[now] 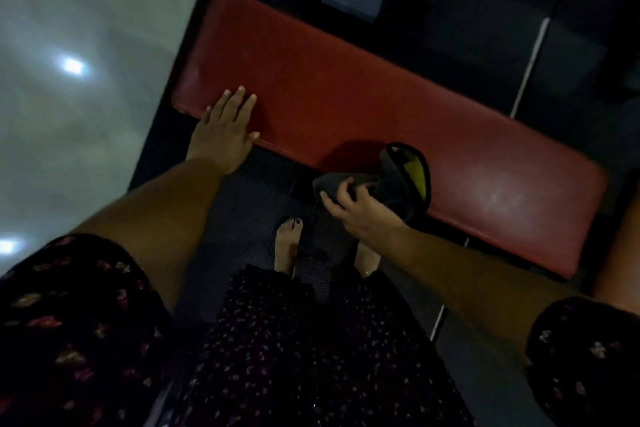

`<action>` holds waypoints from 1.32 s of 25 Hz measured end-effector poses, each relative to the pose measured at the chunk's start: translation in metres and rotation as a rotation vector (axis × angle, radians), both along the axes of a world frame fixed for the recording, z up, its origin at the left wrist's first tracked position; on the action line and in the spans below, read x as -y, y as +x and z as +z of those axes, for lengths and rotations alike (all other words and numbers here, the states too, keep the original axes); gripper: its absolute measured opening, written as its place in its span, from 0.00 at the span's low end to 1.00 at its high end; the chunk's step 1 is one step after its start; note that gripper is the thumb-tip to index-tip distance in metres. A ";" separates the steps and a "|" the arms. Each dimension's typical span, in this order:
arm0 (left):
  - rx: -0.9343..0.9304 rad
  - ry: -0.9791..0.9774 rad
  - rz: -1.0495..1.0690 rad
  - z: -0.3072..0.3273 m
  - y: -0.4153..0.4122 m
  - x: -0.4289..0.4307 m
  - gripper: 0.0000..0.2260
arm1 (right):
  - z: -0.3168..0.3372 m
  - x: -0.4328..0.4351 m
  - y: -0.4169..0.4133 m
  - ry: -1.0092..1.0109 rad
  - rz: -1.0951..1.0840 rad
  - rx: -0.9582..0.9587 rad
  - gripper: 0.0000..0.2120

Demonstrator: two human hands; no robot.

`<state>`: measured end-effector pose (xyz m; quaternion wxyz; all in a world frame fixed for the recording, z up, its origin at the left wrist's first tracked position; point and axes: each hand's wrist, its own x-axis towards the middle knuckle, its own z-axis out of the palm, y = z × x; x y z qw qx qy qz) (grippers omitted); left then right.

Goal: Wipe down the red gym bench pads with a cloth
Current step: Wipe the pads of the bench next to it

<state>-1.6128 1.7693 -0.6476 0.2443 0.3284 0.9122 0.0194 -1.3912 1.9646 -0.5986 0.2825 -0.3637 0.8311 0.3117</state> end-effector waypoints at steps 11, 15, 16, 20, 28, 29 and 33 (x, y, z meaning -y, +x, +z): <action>-0.193 -0.084 -0.190 -0.004 -0.054 0.033 0.38 | -0.002 0.005 -0.086 -0.036 0.333 -0.098 0.23; -0.190 -0.114 -0.227 -0.003 -0.063 0.037 0.36 | 0.009 0.007 -0.111 -0.029 0.505 0.009 0.21; -0.190 -0.126 -0.224 -0.004 -0.061 0.037 0.35 | 0.010 0.011 -0.120 -0.012 0.553 0.019 0.20; -0.089 -0.052 -0.143 -0.006 -0.057 0.035 0.29 | 0.003 0.060 -0.161 -0.092 0.365 -0.056 0.21; -0.075 0.057 0.095 -0.014 0.000 0.019 0.30 | -0.010 -0.043 -0.162 -0.634 0.271 -0.265 0.23; -0.082 0.108 0.159 -0.018 0.022 0.011 0.29 | -0.007 -0.060 -0.181 -0.702 0.259 -0.343 0.23; -0.066 0.274 0.158 -0.033 0.113 -0.030 0.29 | 0.003 -0.064 -0.271 -0.635 0.266 -0.491 0.22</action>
